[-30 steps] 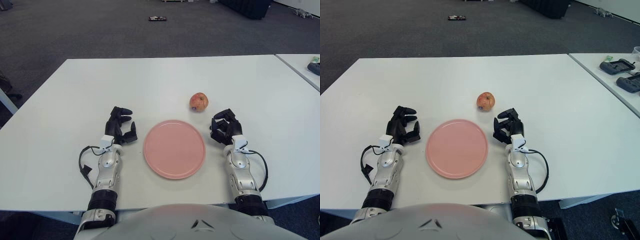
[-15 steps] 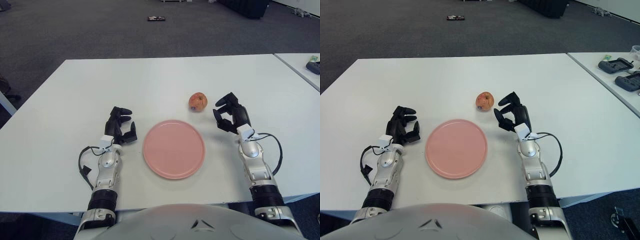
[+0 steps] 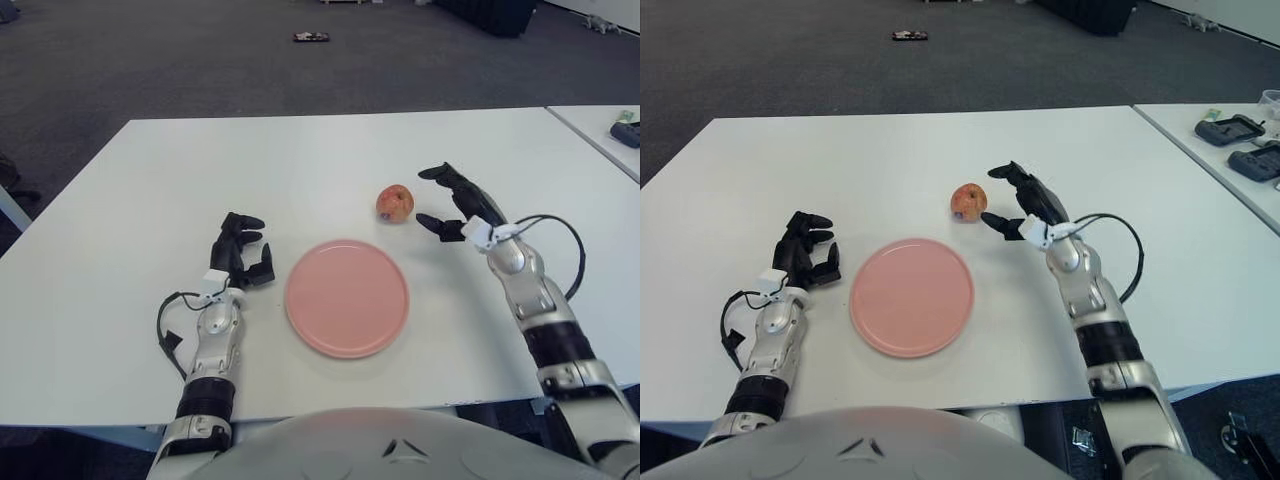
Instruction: Put the apple into the plate.
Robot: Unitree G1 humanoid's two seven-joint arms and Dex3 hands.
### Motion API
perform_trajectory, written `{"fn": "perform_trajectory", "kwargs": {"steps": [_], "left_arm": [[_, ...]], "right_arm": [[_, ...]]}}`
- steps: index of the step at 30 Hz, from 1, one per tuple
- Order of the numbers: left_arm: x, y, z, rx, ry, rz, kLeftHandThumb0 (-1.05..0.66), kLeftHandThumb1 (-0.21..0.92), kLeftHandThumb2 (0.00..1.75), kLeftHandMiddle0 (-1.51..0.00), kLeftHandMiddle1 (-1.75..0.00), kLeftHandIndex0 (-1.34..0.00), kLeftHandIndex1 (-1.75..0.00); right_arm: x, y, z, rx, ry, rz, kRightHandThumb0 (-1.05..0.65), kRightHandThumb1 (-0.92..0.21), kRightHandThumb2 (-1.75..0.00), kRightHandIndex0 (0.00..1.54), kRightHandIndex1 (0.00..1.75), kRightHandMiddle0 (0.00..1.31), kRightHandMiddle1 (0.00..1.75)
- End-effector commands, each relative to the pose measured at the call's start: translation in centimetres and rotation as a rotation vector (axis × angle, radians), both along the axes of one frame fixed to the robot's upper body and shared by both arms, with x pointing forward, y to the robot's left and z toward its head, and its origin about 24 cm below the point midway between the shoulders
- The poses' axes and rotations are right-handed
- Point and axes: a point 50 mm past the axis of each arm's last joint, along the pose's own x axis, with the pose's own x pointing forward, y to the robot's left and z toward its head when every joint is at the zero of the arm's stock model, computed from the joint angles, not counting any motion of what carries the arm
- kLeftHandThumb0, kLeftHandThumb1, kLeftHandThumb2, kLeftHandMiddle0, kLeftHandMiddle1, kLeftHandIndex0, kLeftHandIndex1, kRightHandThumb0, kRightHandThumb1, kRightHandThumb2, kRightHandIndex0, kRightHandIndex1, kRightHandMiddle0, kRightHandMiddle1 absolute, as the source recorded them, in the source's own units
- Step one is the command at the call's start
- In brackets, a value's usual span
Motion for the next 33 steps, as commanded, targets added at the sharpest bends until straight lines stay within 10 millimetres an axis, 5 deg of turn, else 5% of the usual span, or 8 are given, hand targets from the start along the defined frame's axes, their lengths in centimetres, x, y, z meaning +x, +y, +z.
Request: {"fn": "perform_trajectory", "kwargs": {"steps": [1,33], "left_arm": [[-1.4,-0.1,-2.2,-0.017,0.119,0.013,-0.01,0.20,1.47,-0.68,-1.75,-0.48,-1.75],[-1.9,0.1,-2.3,-0.029,0.116,0.032,-0.01,0.20,1.47,-0.68,-1.75,-0.49,-1.73]], "right_arm": [[1.3,0.7,0.8,-0.116,-0.009,0.002,-0.99,-0.56,-0.77,0.00,0.01,0.00,0.04],[7.4,3.3,0.7,-0.532,0.139,0.111,-1.05,-0.48,-0.66,0.00,0.00,0.00,0.00]]}}
